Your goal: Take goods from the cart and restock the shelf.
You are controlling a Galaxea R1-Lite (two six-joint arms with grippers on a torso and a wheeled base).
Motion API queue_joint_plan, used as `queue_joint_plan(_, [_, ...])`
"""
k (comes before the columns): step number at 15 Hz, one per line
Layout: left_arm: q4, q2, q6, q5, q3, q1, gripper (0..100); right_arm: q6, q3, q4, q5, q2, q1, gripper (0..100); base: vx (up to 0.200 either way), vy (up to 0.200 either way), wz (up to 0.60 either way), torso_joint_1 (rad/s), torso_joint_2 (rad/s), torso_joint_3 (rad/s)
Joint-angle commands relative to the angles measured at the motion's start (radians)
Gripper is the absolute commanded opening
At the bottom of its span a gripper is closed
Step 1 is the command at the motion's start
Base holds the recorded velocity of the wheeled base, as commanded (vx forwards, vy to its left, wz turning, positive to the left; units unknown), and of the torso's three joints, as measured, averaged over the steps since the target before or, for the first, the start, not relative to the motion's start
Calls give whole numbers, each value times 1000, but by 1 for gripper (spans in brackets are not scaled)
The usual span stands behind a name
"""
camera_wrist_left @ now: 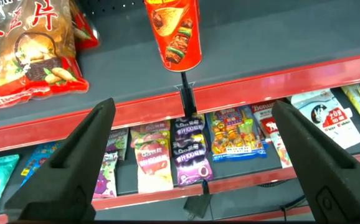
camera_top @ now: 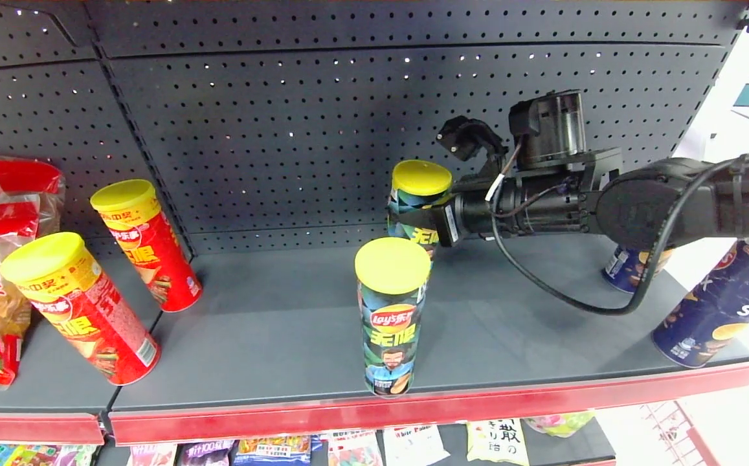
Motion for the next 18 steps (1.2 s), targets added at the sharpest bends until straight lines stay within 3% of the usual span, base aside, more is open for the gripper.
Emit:
queue_joint_plan(1, [0,0,0,3,0,0,100,-1,-5,-1,0,17,5,0,0,0,0,0,0,0])
queue_joint_plan(18, [0,0,-3,3,0,0,100,11,-33,0,-16,60,25,0,0,0,0,0,0,0])
